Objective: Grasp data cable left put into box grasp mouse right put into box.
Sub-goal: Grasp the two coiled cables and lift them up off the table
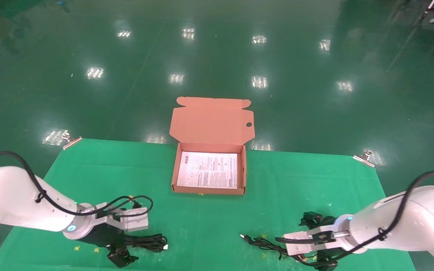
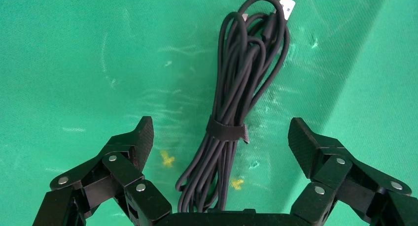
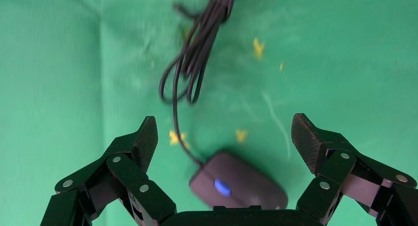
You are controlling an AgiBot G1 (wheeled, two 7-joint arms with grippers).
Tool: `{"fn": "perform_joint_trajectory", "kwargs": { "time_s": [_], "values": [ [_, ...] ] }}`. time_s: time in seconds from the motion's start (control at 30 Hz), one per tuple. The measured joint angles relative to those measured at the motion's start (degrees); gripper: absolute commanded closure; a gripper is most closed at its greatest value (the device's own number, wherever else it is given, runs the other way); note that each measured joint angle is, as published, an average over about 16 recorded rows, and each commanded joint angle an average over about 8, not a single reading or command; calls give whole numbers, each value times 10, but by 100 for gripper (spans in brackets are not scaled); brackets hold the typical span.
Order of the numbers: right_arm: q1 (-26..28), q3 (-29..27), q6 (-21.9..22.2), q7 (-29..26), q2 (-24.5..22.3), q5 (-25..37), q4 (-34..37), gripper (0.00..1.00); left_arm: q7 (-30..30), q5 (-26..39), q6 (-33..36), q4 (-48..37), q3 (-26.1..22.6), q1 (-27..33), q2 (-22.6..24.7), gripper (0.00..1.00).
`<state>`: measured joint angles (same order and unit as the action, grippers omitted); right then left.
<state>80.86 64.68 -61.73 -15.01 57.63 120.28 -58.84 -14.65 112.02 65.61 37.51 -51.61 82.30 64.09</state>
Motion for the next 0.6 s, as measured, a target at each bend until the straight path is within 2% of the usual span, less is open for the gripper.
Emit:
{"fn": "perform_joint_trajectory", "kwargs": {
  "time_s": [0.27, 0.3, 0.37, 0.53, 0.57, 0.6],
  "values": [
    [3, -6, 18, 29, 38, -25, 61, 0, 43, -14, -9, -73, 6, 13, 18, 0],
    [4, -7, 19, 32, 43, -28, 68, 7, 48, -16, -10, -80, 7, 14, 19, 0],
    [5, -8, 24, 39, 52, -33, 82, 32, 59, -19, -12, -94, 9, 17, 22, 2],
    [7, -10, 33, 51, 69, -41, 111, 94, 79, -28, -14, -121, 13, 22, 26, 63],
    [7, -11, 34, 53, 71, -42, 115, 100, 82, -29, -14, -125, 14, 23, 26, 75],
    [8, -11, 35, 55, 73, -43, 119, 100, 84, -30, -14, -128, 14, 23, 26, 88]
  ]
}}
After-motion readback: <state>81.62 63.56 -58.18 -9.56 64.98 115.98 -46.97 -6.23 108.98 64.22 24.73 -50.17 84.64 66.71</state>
